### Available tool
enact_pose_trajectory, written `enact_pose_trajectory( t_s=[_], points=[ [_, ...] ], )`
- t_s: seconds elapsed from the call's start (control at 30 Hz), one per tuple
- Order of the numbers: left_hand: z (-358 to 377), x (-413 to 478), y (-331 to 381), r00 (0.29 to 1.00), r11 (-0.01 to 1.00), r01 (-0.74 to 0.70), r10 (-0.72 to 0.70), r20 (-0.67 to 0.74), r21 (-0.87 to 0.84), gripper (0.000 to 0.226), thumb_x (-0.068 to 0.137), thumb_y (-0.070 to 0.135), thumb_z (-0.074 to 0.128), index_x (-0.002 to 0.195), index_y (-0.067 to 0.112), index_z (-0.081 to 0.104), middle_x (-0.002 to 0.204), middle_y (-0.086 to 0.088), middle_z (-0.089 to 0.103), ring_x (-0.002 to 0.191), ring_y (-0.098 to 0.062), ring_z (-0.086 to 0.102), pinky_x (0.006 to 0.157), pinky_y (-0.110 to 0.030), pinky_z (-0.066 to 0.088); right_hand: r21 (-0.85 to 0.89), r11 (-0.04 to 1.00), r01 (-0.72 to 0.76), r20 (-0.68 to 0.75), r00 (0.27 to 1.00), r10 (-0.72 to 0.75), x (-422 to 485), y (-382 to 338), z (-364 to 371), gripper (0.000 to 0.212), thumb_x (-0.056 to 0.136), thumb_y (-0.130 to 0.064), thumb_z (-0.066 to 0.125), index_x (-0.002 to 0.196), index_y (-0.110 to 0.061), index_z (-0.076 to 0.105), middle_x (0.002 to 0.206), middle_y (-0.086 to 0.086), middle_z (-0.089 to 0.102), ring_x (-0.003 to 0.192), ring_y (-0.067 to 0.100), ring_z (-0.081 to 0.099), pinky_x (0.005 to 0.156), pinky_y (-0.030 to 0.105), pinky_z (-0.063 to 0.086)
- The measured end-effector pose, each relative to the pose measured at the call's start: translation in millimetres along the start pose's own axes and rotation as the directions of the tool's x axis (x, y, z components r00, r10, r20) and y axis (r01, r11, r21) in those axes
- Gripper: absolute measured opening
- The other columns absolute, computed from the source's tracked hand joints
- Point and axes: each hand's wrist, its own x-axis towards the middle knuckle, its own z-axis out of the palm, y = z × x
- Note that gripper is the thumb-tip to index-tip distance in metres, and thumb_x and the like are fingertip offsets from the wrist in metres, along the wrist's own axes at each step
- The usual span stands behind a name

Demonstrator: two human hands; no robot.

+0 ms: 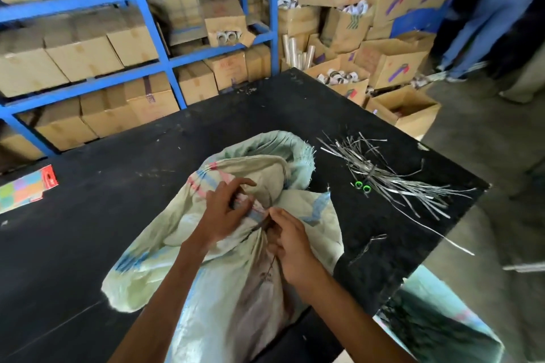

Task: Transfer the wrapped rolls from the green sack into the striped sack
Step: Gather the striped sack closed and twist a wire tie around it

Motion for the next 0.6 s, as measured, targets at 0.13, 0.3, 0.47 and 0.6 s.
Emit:
enact_pose_trajectory(
  t_s=[0.13,0.3,0.47,0.6],
  points=[
    [-1.7,5.7,2.1,0.999,0.999,-0.011,0.013,-0.047,0.045,0.031,0.081,0.032,0.064,0.110,0.040,0.059,0.086,0.021,0.058,0.087,-0.009,0.051,0.087,-0.053,0.043,0.143,0.981,-0.129,0.077,0.990,0.119,18.1,-11.8,-9.3,0.026,0.101,-0.020,0.049,0.079,-0.015,0.062,0.068,-0.002,0.057,0.035,0.003,0.031,0.038,0.018,0.018],
    [-0.7,14.8,-1.7,0.997,0.968,-0.071,0.077,-0.018,0.241,0.030,0.077,0.039,0.050,0.098,0.042,0.071,0.079,0.013,0.060,0.082,-0.015,0.049,0.077,-0.044,0.034,-0.157,0.987,-0.020,0.115,0.993,0.038,34.4,-26.4,-8.6,0.034,0.102,-0.021,0.046,0.071,-0.013,0.058,0.068,0.005,0.051,0.035,0.007,0.032,0.035,0.016,0.024],
    [6.2,14.1,-4.9,0.993,0.952,-0.094,0.110,-0.042,0.292,0.025,0.081,0.059,0.057,0.091,0.044,0.073,0.075,0.016,0.051,0.083,-0.009,0.043,0.067,-0.033,0.013,-0.526,0.802,0.282,0.138,0.959,-0.247,40.6,-29.8,-11.9,0.042,0.102,-0.030,0.054,0.064,-0.013,0.063,0.063,0.004,0.058,0.060,0.017,0.049,0.058,0.025,0.040],
    [11.2,10.6,2.2,0.987,0.933,-0.064,0.111,-0.115,0.354,0.017,0.079,0.054,0.070,0.084,0.038,0.073,0.077,0.018,0.049,0.084,-0.011,0.043,0.071,-0.033,0.015,-0.637,0.727,0.256,0.096,0.962,-0.255,46.3,-34.7,-16.9,0.045,0.096,-0.024,0.056,0.052,-0.016,0.061,0.057,0.009,0.057,0.059,0.019,0.051,0.061,0.028,0.041]
  ],
)
